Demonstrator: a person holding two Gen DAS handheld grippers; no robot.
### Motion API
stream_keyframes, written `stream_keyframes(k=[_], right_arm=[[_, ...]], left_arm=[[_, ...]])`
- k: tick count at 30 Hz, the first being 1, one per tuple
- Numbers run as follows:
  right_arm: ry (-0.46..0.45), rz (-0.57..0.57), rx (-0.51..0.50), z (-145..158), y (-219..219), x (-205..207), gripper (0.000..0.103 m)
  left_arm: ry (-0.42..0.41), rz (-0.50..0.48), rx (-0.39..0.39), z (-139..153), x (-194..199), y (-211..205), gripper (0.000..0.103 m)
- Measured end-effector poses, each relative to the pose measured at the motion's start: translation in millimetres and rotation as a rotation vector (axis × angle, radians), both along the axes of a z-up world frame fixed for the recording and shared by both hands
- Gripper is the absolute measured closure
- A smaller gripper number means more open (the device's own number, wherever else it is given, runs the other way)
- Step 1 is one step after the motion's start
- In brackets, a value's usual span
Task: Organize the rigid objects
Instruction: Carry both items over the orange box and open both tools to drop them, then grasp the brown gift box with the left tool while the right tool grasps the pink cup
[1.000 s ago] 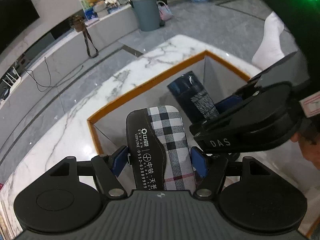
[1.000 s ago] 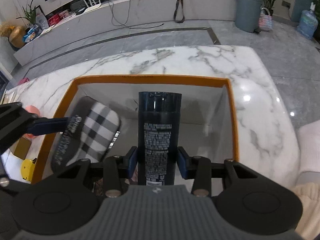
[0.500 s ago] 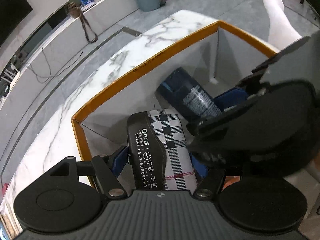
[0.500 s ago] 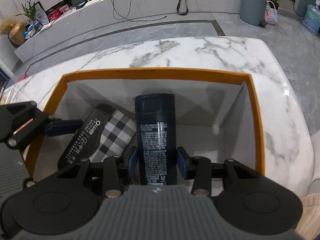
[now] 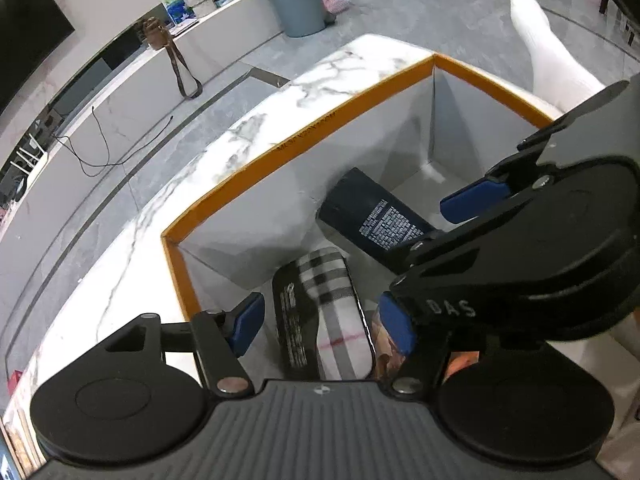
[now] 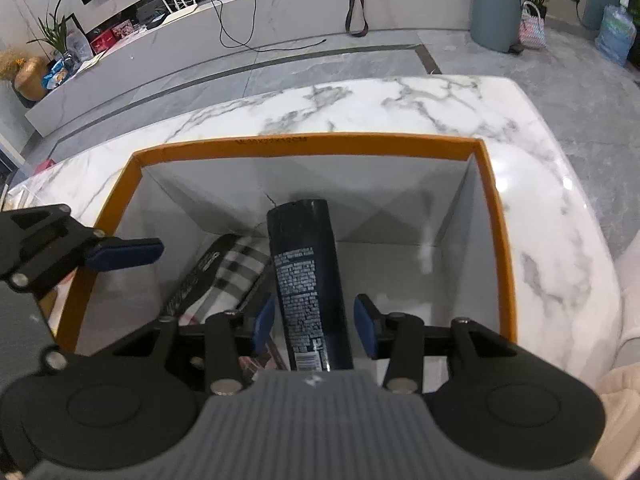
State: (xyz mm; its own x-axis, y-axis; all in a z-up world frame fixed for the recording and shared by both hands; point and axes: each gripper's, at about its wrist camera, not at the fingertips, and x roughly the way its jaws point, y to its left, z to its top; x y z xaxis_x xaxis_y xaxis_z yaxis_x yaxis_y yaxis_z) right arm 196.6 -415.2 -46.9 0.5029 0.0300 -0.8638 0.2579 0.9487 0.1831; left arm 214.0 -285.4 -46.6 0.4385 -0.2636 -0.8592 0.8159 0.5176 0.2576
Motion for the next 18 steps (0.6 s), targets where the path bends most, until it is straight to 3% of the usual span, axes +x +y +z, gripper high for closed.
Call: stream_keyframes(k=[9, 18], right_arm=[[-0.059, -0.023, 0.013, 19, 9, -24, 0.060], [-0.136, 0.074, -0.012, 54, 57, -46, 0.061]], left_arm=[[0.022, 0.019, -0.128, 31, -10, 31, 0.028], [-0.024, 0.078, -0.223, 72, -18, 98, 0.029]])
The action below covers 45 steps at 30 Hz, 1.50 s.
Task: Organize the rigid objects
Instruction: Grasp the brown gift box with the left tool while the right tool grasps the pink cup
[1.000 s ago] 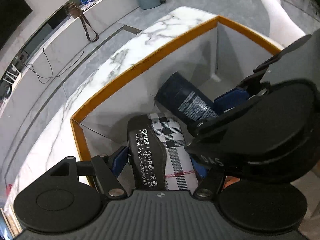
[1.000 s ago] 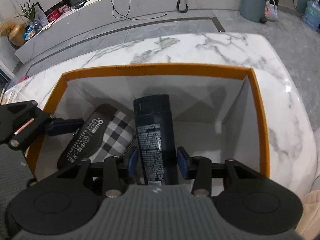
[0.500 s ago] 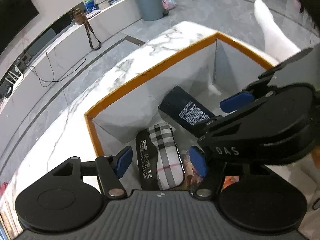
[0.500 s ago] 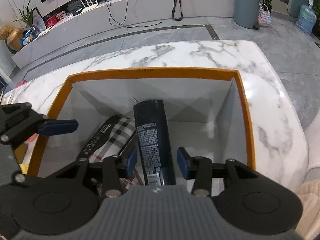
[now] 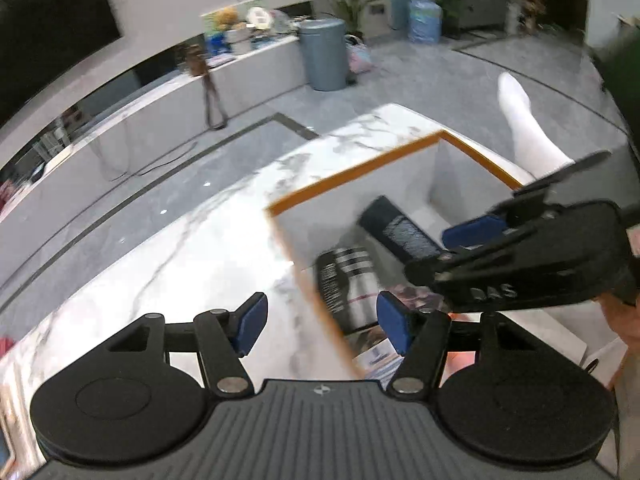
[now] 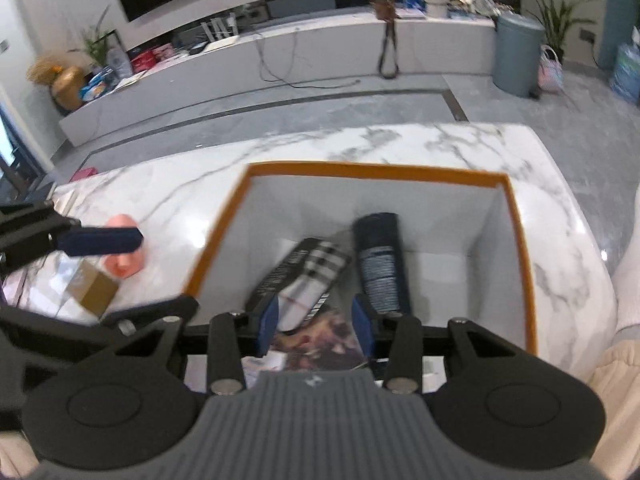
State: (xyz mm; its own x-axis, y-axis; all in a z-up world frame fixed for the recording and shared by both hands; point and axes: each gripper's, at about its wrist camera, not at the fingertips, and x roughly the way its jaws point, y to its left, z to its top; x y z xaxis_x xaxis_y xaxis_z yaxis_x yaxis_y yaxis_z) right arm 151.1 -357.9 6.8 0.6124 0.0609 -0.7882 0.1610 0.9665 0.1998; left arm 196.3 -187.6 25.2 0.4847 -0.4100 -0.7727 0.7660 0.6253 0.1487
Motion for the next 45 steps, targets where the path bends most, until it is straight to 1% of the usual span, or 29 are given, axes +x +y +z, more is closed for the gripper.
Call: stream_keyframes(k=[4, 7, 10, 15, 21, 25, 27, 31, 36, 37, 39, 41, 45], right_arm=[[-0.028, 0.067, -0.013, 17, 29, -5, 0.061], [-0.048, 0.123, -0.010, 27, 54, -6, 0.061], [-0.046, 0.181, -0.004, 31, 81, -3, 0.061], [-0.009, 0.252, 0.012, 22, 124, 11, 0.061], [0.068, 0.295, 0.025, -4, 162, 35, 0.061], [0.115, 0.309, -0.001, -21, 181, 56, 0.061], [0.130, 0.309, -0.015, -28, 187, 67, 0.061], [0.142, 0.312, -0.037, -34, 193, 91, 0.061], [0.124, 0.316, -0.060, -37, 203, 124, 0.056], [0.119, 0.319, -0.062, -37, 206, 131, 0.052], [0.109, 0.330, -0.065, -39, 212, 144, 0.048], [0.103, 0.347, -0.080, -42, 219, 156, 0.046], [0.099, 0.374, -0.109, -51, 235, 182, 0.044]], left_arm=[[0.022, 0.082, -0.044, 14, 5, 41, 0.029], [0.013, 0.142, -0.044, 18, 11, 73, 0.029], [0.014, 0.201, -0.047, 19, 17, 104, 0.029], [0.016, 0.279, -0.040, 16, 26, 154, 0.029], [0.040, 0.314, -0.029, -11, 37, 191, 0.029], [0.068, 0.333, -0.040, -31, 47, 206, 0.027], [0.075, 0.334, -0.049, -39, 50, 211, 0.022], [0.084, 0.338, -0.055, -56, 65, 212, 0.018], [0.133, 0.343, -0.069, -78, 86, 210, 0.016], [0.140, 0.338, -0.065, -82, 90, 210, 0.016], [0.145, 0.333, -0.057, -89, 93, 208, 0.016], [0.157, 0.327, -0.055, -95, 97, 208, 0.017], [0.195, 0.328, -0.060, -102, 104, 209, 0.030]])
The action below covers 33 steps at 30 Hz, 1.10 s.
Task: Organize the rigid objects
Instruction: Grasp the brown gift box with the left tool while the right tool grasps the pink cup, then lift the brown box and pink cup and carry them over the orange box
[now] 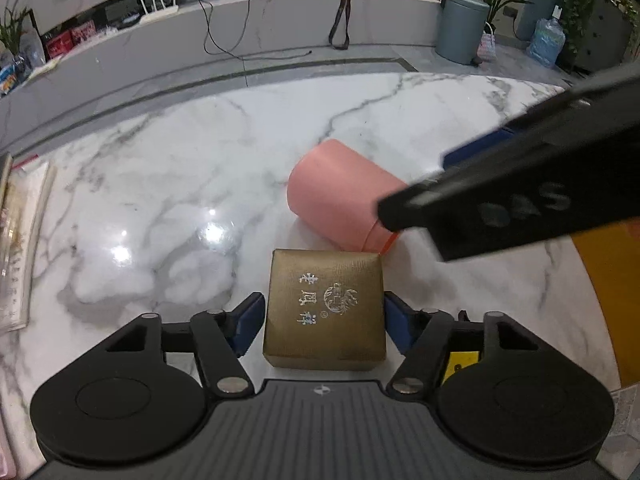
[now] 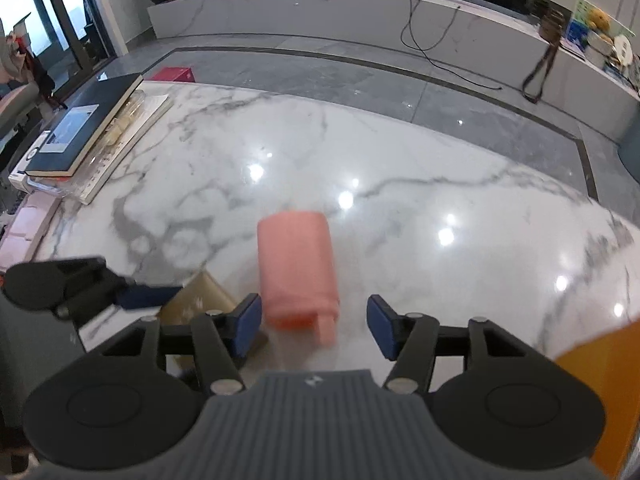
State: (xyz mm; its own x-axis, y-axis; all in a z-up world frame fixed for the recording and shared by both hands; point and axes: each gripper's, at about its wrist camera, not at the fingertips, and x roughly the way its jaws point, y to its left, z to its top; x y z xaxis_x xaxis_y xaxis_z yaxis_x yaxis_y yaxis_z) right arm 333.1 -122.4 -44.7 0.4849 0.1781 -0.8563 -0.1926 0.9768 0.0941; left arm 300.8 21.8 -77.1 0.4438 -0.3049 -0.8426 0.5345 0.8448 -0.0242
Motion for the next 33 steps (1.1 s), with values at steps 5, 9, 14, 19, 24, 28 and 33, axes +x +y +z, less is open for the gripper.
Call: stream_keyframes(k=[5, 9, 14, 19, 24, 28, 33], right_arm=[[0.008, 0.016, -0.002, -13, 12, 18, 0.044], [0.031, 0.018, -0.001, -23, 16, 23, 0.050], [0.053, -0.005, -0.001, -22, 11, 10, 0.050], [0.085, -0.016, -0.055, -20, -3, -23, 0.050], [0.113, -0.047, -0.082, -19, -23, -62, 0.050], [0.149, -0.068, -0.043, -18, -34, -93, 0.050], [0.159, -0.067, 0.000, -17, -32, -133, 0.050]], left_arm=[[0.009, -0.016, -0.016, -1, 4, 5, 0.036], [0.016, 0.006, -0.010, 0, 5, 10, 0.036], [0.031, 0.033, 0.010, 4, -5, 21, 0.036], [0.054, 0.063, 0.040, 9, -25, 31, 0.036], [0.088, 0.136, 0.057, 12, -47, 39, 0.036], [0.096, 0.149, 0.050, 12, -68, 38, 0.036], [0.104, 0.167, 0.060, 13, -99, 29, 0.036]])
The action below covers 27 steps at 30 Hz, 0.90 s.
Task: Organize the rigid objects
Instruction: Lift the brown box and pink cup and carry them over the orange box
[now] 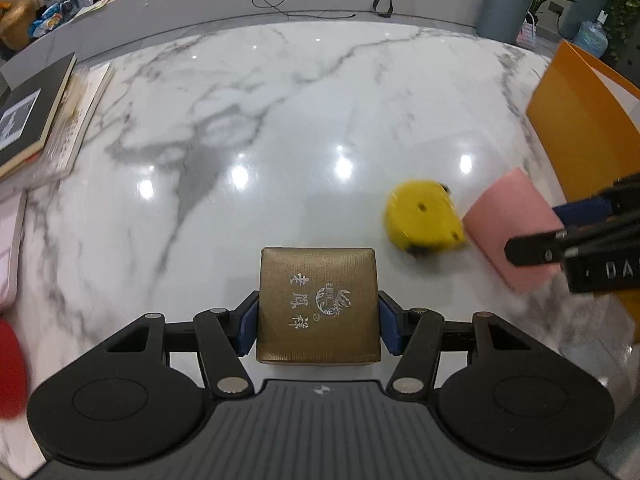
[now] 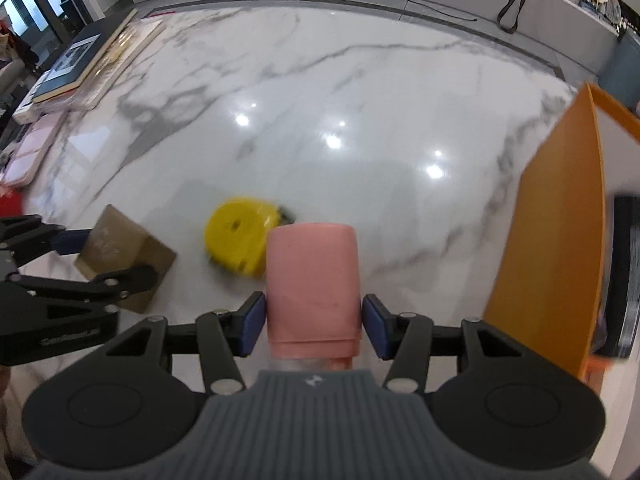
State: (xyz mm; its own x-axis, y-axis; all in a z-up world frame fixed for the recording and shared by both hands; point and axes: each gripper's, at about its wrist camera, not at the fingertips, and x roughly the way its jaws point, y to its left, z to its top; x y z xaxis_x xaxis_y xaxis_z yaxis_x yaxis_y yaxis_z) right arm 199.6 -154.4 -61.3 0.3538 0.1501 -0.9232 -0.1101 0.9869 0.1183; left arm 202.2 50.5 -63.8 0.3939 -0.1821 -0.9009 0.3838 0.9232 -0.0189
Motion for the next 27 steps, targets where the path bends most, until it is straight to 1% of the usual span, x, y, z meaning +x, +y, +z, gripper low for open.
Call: stream_keyframes(k=[3, 7, 9, 11, 12, 14, 17, 19, 20, 24, 27], right_arm=[[-0.006, 0.003, 0.013, 0, 3, -20, 0.050], [-0.040, 0.025, 0.002, -1, 7, -30, 0.049], [-0.055, 0.033, -0.002, -1, 7, -32, 0.049], [-0.070, 0.036, -0.004, 1, 5, -33, 0.043], [-0.078, 0.038, -0.002, 2, 4, -31, 0.043], [-0.089, 0.043, 0.008, 4, 3, -28, 0.043], [-0.086, 0.045, 0.009, 2, 4, -24, 0.044], [-0.079, 0.046, 0.012, -1, 4, -23, 0.045], [-0.076, 0.047, 0.017, -2, 4, -23, 0.048], [-0.082, 0.048, 0.029, -4, 5, -24, 0.049], [-0.090, 0.050, 0.037, 0, 4, -29, 0.049]], left_arm=[[0.006, 0.005, 0.001, 1, -15, -4, 0.036], [-0.012, 0.016, -0.011, 0, -23, -4, 0.035], [-0.018, 0.028, -0.023, -1, -24, -2, 0.028], [-0.022, 0.028, -0.040, 0, -25, -1, 0.024], [-0.026, 0.024, -0.041, 0, -25, -1, 0.024], [-0.037, 0.013, -0.034, 1, -24, -3, 0.024], [-0.027, 0.015, -0.027, 0, -21, -5, 0.026], [-0.020, 0.023, -0.024, 0, -20, -5, 0.032], [-0.015, 0.019, -0.025, -1, -19, -5, 0.035], [-0.018, 0.020, -0.026, -1, -19, -4, 0.036], [-0.030, 0.018, -0.041, 4, -22, -5, 0.036]])
